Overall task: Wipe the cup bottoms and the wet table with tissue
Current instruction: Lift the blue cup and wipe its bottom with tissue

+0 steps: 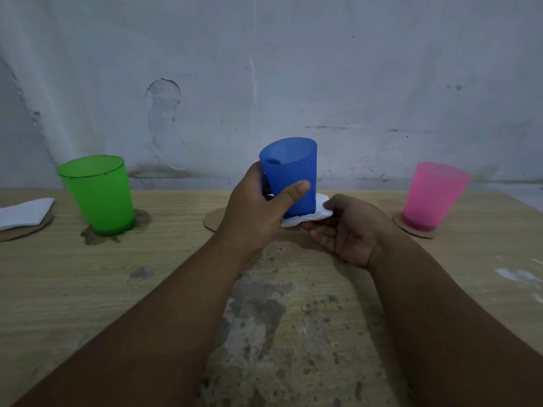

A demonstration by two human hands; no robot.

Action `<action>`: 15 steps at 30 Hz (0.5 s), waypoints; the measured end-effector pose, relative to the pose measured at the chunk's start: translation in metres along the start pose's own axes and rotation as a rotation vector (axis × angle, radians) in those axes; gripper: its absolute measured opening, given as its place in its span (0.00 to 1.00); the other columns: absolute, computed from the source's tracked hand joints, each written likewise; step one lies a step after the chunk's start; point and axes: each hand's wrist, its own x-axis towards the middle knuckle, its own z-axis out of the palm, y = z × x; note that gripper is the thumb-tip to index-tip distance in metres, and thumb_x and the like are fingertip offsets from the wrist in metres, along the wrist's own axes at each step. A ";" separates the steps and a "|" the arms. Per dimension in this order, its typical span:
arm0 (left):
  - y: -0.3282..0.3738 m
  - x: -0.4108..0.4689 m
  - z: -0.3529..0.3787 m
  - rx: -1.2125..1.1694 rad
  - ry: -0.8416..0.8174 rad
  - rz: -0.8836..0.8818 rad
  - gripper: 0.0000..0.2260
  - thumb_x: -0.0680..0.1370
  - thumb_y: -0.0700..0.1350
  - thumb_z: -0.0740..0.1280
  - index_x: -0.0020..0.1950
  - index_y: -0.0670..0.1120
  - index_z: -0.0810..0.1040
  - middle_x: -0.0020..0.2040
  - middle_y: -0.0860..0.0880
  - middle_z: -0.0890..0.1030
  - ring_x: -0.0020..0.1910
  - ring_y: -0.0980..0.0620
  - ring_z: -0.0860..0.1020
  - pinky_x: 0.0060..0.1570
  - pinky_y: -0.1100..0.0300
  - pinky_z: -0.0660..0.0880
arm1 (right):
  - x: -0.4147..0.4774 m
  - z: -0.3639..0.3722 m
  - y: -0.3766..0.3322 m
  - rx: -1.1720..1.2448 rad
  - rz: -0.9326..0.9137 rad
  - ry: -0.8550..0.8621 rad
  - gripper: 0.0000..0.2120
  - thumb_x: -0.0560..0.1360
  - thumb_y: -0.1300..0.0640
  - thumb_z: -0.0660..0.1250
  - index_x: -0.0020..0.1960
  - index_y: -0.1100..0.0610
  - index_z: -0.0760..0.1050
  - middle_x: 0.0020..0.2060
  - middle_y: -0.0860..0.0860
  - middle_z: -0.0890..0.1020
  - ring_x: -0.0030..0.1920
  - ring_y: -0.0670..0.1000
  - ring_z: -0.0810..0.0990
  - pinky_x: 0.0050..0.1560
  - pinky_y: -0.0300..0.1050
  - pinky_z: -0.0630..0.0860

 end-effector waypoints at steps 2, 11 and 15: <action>0.001 0.000 0.000 -0.009 0.000 0.000 0.23 0.77 0.53 0.73 0.70 0.51 0.73 0.61 0.56 0.81 0.59 0.57 0.81 0.57 0.57 0.80 | 0.000 -0.001 0.000 -0.022 -0.009 0.006 0.10 0.79 0.61 0.62 0.57 0.64 0.75 0.37 0.60 0.84 0.29 0.52 0.84 0.29 0.40 0.80; -0.003 0.000 0.000 -0.035 0.028 -0.012 0.23 0.76 0.53 0.74 0.69 0.51 0.74 0.61 0.56 0.82 0.59 0.58 0.81 0.58 0.57 0.80 | 0.006 -0.006 -0.001 -0.009 -0.157 0.147 0.11 0.80 0.60 0.62 0.60 0.61 0.74 0.50 0.58 0.84 0.46 0.56 0.85 0.37 0.47 0.83; -0.004 0.000 0.003 -0.021 0.018 0.002 0.23 0.76 0.53 0.74 0.70 0.50 0.74 0.61 0.55 0.82 0.60 0.57 0.81 0.58 0.55 0.80 | 0.005 0.002 0.007 0.065 -0.158 0.048 0.14 0.80 0.61 0.61 0.64 0.65 0.72 0.50 0.61 0.85 0.47 0.57 0.86 0.41 0.50 0.83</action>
